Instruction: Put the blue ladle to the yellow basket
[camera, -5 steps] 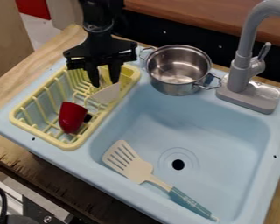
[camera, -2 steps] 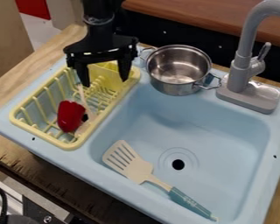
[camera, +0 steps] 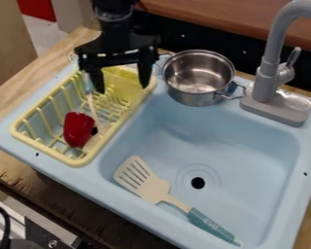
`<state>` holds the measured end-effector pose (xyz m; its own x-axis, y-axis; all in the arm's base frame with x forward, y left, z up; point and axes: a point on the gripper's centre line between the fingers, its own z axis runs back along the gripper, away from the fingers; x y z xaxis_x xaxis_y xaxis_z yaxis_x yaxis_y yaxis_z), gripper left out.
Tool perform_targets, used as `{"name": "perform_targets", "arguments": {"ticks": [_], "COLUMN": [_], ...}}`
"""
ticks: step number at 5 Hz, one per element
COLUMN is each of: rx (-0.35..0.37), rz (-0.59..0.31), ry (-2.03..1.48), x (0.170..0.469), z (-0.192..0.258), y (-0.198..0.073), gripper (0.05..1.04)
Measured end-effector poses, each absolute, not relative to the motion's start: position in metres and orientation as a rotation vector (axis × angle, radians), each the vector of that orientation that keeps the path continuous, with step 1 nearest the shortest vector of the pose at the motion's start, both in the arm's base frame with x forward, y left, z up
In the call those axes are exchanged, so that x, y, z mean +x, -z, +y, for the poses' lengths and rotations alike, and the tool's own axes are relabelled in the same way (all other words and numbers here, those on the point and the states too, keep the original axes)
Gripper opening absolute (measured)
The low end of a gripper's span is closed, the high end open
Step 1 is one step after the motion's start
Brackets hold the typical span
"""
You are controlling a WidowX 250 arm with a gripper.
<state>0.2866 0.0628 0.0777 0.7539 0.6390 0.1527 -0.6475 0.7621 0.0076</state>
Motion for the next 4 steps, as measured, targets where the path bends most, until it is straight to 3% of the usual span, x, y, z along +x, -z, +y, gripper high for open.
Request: {"name": "perform_targets", "arguments": {"ticks": [2,4], "rx": [-0.02,-0.008], "rz": [-0.142,-0.107], "ry": [-0.523,-0.46], "x": [0.273,0.26], "z": [0.022,-0.035], "y": [-0.089,-0.083], "gripper": [0.999,0.999]}}
